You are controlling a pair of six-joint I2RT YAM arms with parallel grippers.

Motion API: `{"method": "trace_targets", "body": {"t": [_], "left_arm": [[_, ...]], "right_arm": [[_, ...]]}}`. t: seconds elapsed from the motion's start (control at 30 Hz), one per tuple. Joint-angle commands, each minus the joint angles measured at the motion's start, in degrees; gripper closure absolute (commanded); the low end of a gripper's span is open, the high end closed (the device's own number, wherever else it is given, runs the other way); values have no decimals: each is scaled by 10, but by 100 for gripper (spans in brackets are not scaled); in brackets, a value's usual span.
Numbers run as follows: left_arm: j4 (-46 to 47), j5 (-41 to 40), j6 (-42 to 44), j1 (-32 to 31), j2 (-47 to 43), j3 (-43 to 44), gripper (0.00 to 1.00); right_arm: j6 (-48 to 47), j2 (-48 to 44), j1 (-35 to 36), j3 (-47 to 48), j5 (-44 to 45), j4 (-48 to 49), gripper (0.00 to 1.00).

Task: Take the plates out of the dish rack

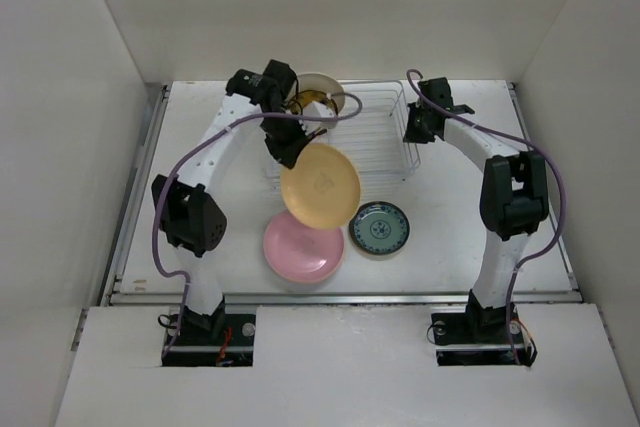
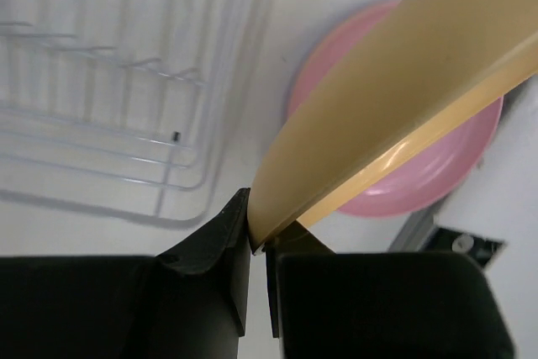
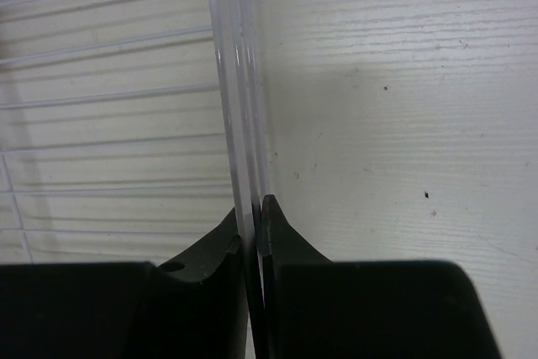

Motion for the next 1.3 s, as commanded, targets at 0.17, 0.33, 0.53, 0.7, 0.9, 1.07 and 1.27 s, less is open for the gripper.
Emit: {"method": "trace_targets", "body": {"t": [0.17, 0.33, 0.53, 0.7, 0.9, 1.07, 1.27], "left_arm": [[-180, -80, 113, -61, -38, -165, 100], [-180, -101, 106, -99, -12, -209, 90], [-180, -126, 69, -100, 4, -182, 45], [-180, -101, 40, -75, 4, -98, 32], [-104, -12, -108, 14, 4, 43, 27], [82, -151, -313, 92, 4, 12, 20], [107, -206, -367, 111, 96, 53, 22]], "right_arm": [[21, -25, 7, -19, 16, -16, 97], [21, -25, 7, -20, 22, -16, 97], [21, -25, 7, -20, 22, -16, 90], [9, -25, 7, -20, 16, -16, 67], [-29, -75, 23, 4, 49, -32, 34], [-42, -119, 37, 51, 106, -25, 29], [-142, -93, 105, 117, 55, 1, 29]]}}
